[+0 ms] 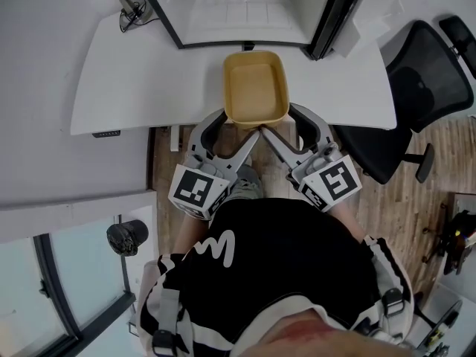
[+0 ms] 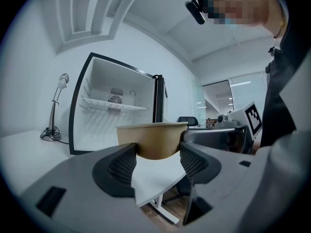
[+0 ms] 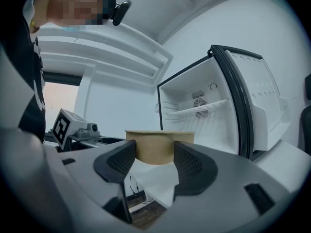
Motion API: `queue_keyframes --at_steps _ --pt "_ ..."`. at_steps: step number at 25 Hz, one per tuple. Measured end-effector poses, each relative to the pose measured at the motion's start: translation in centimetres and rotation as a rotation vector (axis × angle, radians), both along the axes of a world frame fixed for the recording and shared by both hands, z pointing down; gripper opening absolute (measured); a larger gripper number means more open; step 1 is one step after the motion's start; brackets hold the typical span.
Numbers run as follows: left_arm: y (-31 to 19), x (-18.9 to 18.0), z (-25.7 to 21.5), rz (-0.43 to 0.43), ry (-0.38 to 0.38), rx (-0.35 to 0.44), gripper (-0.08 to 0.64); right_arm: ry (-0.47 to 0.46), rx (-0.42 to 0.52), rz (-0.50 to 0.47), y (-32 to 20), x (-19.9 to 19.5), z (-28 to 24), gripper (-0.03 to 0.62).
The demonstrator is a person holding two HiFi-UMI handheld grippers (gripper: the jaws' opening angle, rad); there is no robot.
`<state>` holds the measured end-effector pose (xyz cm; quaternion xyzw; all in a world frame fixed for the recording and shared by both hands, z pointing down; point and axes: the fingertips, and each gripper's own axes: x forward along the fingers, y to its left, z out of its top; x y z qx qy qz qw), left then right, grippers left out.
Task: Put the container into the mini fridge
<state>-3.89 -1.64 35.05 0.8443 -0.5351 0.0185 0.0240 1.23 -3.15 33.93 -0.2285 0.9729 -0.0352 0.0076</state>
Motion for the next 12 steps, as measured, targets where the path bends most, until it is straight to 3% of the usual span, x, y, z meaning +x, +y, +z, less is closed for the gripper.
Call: queue_keyframes --at_steps 12 --pt "-5.3 -1.5 0.6 0.015 0.007 -0.039 0.285 0.014 -0.013 0.017 -5.2 -1.4 0.5 0.255"
